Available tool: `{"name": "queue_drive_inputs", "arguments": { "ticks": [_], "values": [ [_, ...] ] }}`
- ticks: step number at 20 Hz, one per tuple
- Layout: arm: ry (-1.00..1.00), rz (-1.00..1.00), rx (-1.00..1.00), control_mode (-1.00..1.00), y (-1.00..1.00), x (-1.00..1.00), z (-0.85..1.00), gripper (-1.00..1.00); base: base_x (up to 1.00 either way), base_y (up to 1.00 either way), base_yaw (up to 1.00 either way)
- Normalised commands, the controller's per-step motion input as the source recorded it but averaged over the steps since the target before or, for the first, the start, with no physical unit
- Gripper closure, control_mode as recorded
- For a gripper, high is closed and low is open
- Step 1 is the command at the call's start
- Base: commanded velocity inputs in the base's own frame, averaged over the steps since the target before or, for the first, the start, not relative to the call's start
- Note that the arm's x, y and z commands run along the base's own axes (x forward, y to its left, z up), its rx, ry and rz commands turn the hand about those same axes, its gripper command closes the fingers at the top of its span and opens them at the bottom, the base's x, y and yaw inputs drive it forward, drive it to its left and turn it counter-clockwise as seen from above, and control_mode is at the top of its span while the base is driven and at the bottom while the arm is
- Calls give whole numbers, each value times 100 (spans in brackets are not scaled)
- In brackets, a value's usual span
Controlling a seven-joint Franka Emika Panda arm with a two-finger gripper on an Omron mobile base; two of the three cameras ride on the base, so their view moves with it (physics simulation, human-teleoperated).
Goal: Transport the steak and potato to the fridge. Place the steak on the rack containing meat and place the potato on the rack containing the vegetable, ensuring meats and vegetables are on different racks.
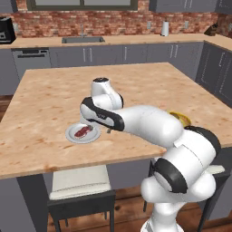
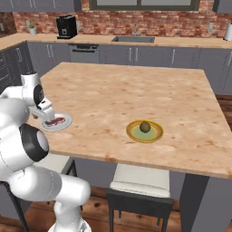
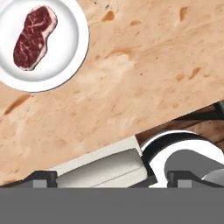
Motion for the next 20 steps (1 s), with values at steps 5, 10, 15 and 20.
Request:
{"name": "queue_drive_inputs", "arguments": {
  "ticks": [5,10,15,20],
  "values": [
    [4,-3,0,-100,0,34,-17,-100,0,0,0],
    [3,-1,0,-100,0,36,-33,-100,0,0,0],
    [6,-3,0,-100,8,33,-28,-100,0,0,0],
    [2,-4,-1,-100,12,31,-17,-100,0,0,0]
  ]
}}
